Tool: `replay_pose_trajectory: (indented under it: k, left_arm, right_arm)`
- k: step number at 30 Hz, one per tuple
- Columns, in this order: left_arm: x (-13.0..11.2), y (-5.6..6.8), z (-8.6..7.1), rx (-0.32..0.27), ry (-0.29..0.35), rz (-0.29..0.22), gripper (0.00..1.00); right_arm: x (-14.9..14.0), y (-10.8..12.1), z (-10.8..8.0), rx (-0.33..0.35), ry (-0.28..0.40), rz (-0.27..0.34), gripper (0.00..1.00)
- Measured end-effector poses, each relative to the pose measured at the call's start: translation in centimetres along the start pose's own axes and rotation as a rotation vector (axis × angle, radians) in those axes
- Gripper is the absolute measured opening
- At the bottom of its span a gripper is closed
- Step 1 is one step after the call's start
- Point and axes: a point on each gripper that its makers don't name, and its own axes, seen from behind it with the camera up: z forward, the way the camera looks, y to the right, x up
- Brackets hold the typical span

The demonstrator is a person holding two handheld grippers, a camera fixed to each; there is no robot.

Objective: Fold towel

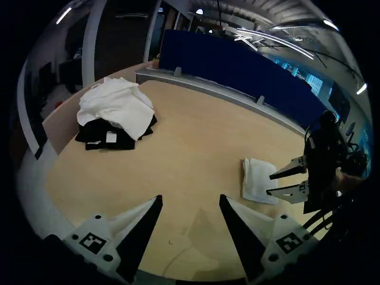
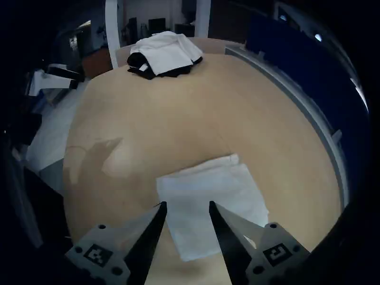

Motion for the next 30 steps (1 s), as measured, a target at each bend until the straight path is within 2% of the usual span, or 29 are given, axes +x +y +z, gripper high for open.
replay_pose_trajectory:
  k: [6,14,22,26,30]
  left_arm:
    - [0.1,0.2,0.0,-0.004,0.002,-0.005,0.89]
    - [0.2,0.5,0.2,-0.011,-0.001,-0.007,0.89]
    - [0.1,1.1,0.4,-0.020,-0.003,0.000,0.89]
    - [0.2,1.2,0.5,-0.023,-0.003,0.004,0.89]
    - [0.4,1.2,0.4,-0.023,-0.002,0.003,0.89]
  right_arm:
    - [-2.4,-0.1,-1.0,-0.024,-0.019,0.057,0.68]
    - [-6.7,-1.3,-2.2,-0.043,-0.057,0.123,0.68]
    - [-9.2,-1.7,-2.2,-0.073,-0.086,0.173,0.68]
    - [-9.9,-1.7,-1.8,-0.084,-0.102,0.193,0.65]
    - [-10.2,-1.6,-1.3,-0.094,-0.113,0.222,0.56]
